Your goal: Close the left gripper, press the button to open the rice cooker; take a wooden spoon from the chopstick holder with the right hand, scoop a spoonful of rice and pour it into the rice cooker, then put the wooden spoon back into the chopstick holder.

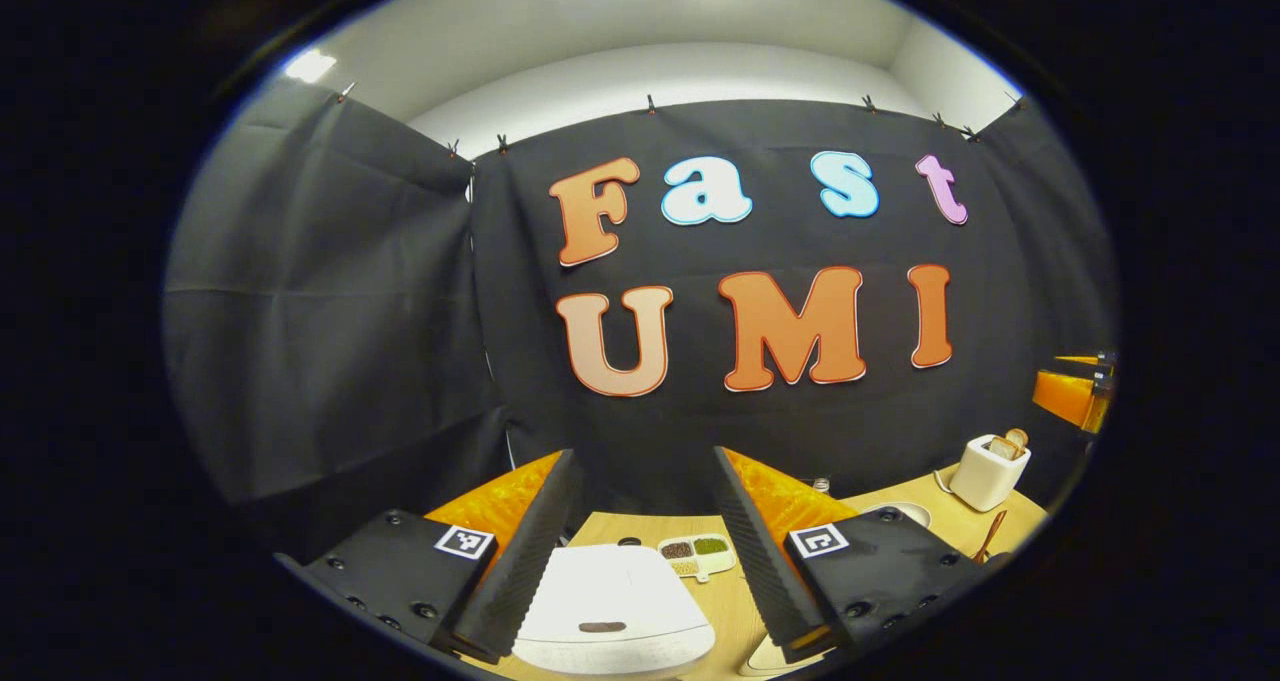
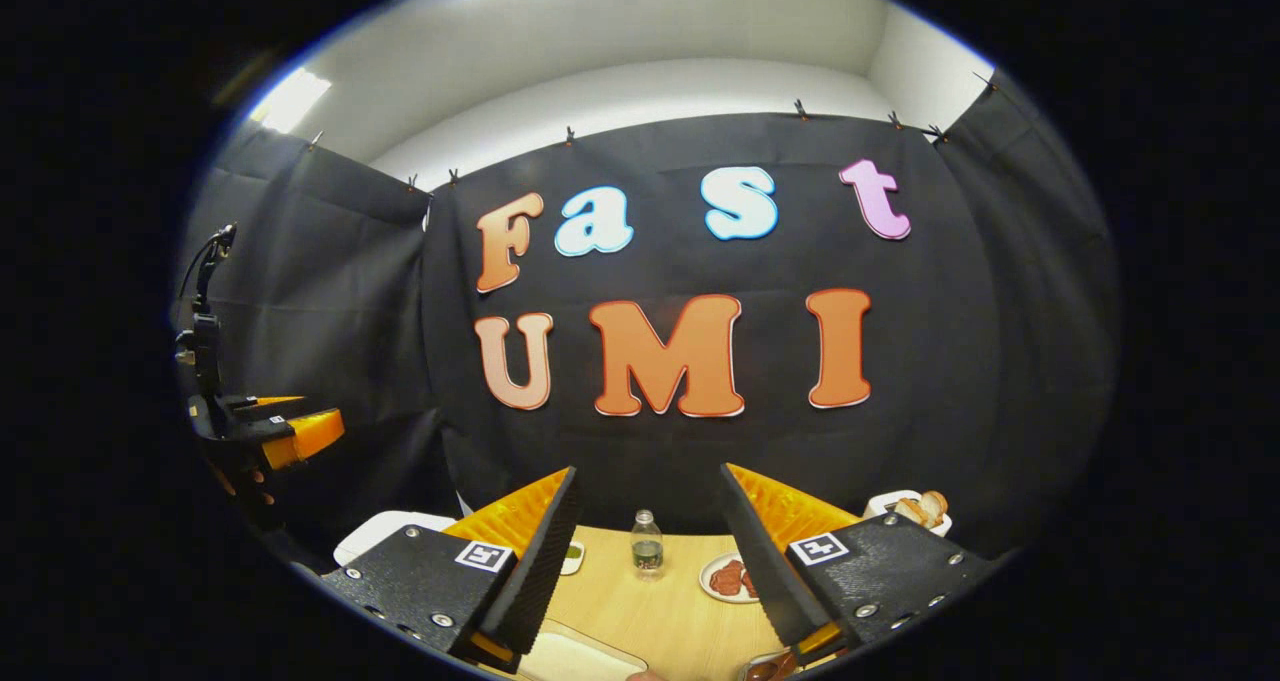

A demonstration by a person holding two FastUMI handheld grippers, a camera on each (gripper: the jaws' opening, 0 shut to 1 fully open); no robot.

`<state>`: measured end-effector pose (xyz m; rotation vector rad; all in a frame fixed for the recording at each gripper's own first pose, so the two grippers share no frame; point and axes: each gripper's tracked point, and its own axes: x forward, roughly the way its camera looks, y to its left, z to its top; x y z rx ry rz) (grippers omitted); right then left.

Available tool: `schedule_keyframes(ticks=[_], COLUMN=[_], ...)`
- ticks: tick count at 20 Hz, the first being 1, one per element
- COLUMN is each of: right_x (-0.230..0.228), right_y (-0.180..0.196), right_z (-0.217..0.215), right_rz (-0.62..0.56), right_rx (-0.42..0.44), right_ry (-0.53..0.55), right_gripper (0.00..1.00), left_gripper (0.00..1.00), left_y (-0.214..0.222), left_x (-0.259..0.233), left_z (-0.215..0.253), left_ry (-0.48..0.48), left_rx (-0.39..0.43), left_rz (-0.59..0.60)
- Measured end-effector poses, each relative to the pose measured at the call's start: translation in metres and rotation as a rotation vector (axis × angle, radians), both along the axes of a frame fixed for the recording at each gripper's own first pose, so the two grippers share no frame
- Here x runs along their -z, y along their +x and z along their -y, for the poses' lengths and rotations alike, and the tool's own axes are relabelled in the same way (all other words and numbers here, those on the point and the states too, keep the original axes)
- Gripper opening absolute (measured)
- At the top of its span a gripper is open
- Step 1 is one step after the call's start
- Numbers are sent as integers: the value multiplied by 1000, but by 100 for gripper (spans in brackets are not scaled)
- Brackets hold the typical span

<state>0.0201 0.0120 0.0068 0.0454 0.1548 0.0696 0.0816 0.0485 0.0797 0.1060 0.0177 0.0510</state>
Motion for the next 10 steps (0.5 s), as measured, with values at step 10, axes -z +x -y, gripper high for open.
schedule_keyframes(ticks=[10], right_x=[-3], right_y=[0], right_z=[2], right_rz=[44], right_rx=[37], right_ry=[-57], right_gripper=[86], left_gripper=[98], left_y=[-39], left_x=[1], left_z=[88], left_ry=[9], left_rx=[111], left_rz=[78])
